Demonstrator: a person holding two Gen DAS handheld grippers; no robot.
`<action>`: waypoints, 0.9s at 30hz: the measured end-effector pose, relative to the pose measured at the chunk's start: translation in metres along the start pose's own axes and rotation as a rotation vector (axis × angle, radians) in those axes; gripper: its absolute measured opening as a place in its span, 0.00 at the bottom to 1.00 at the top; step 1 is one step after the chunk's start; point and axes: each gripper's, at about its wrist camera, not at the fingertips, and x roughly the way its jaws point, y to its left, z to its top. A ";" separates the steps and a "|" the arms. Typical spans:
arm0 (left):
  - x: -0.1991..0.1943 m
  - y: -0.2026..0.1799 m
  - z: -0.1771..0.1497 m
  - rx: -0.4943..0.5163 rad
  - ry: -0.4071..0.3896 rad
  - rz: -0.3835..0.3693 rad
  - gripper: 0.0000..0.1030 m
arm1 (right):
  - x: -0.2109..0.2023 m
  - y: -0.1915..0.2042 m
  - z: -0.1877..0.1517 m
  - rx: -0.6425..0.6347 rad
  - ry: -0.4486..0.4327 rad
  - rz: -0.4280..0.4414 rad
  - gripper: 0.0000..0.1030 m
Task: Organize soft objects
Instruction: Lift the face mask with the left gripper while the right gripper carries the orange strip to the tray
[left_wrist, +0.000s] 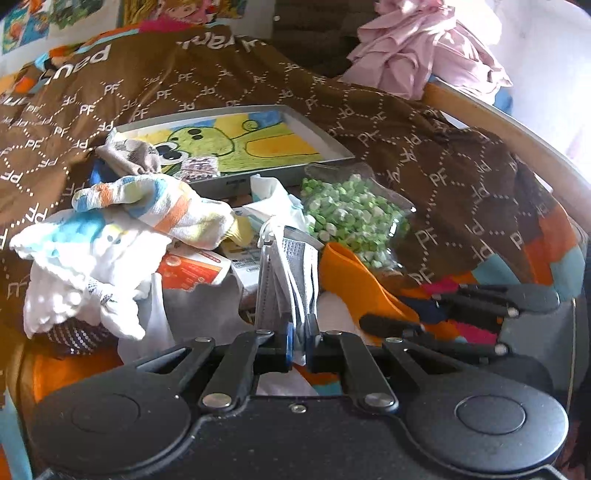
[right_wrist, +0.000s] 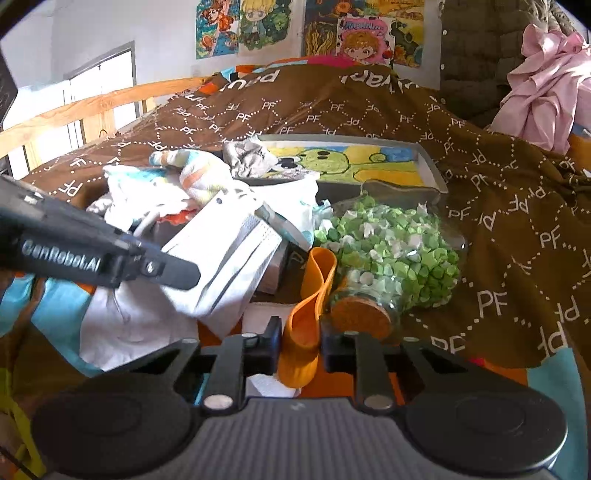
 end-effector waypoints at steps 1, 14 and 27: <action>-0.002 -0.001 -0.002 0.015 -0.001 -0.002 0.05 | -0.002 0.001 0.000 -0.005 -0.007 -0.001 0.21; -0.033 -0.007 -0.009 0.077 -0.074 -0.024 0.04 | -0.028 0.008 0.007 -0.063 -0.166 -0.086 0.19; -0.058 0.008 0.018 0.071 -0.212 -0.070 0.02 | -0.049 0.011 0.026 -0.111 -0.315 -0.113 0.19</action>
